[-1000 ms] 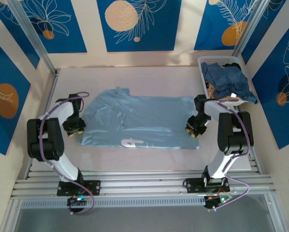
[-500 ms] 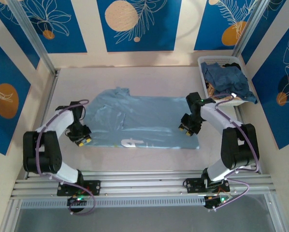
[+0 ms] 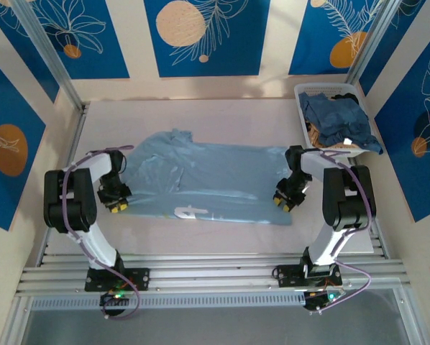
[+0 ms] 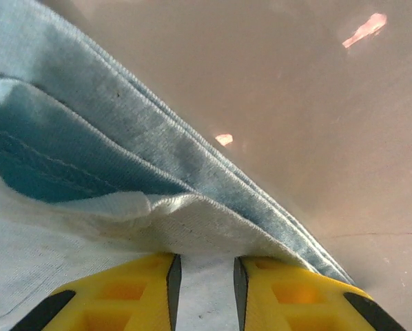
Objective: Fold and stack the t-shirts
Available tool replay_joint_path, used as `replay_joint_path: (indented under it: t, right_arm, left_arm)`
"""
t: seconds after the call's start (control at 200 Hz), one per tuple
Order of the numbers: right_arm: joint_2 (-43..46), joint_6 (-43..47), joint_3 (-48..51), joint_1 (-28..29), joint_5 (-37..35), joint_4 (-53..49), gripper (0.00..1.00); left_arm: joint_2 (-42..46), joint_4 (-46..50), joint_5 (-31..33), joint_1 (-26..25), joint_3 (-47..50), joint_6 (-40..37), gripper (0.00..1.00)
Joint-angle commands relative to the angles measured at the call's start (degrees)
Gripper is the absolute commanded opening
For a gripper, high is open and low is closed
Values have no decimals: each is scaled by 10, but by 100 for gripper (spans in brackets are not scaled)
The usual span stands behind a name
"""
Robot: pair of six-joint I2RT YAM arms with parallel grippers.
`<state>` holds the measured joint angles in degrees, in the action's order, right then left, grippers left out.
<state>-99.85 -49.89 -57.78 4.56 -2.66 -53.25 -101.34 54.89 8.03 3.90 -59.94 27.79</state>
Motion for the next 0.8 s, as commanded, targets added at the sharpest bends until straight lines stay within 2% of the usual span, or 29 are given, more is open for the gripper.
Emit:
replay_joint_path:
  t: [0.0,0.045,0.165,0.31,0.445,0.55,0.66,0.795]
  right_arm:
    - [-17,1,-12,-3,-22,-11,29]
    - [-13,5,-16,0,-26,-14,29]
    - [24,6,-32,17,-57,-36,29]
    - [83,-5,-55,60,-79,-55,30]
    - [81,-16,-67,105,-34,-30,31]
    - [51,-30,-72,134,1,-3,31]
    - [17,-41,-67,140,30,17,30]
    - [-20,-36,-66,140,32,1,30]
  left_arm:
    - [-7,-7,31,14,4,-13,19]
    - [15,0,25,12,4,-5,20]
    - [96,26,35,0,-3,36,30]
    - [137,26,-17,-40,-38,97,30]
    - [89,-33,-107,-66,-73,130,28]
    - [26,-61,-144,-81,-105,145,26]
    - [-27,-69,-144,-85,-119,149,25]
    - [-41,-51,-95,-85,-93,141,23]
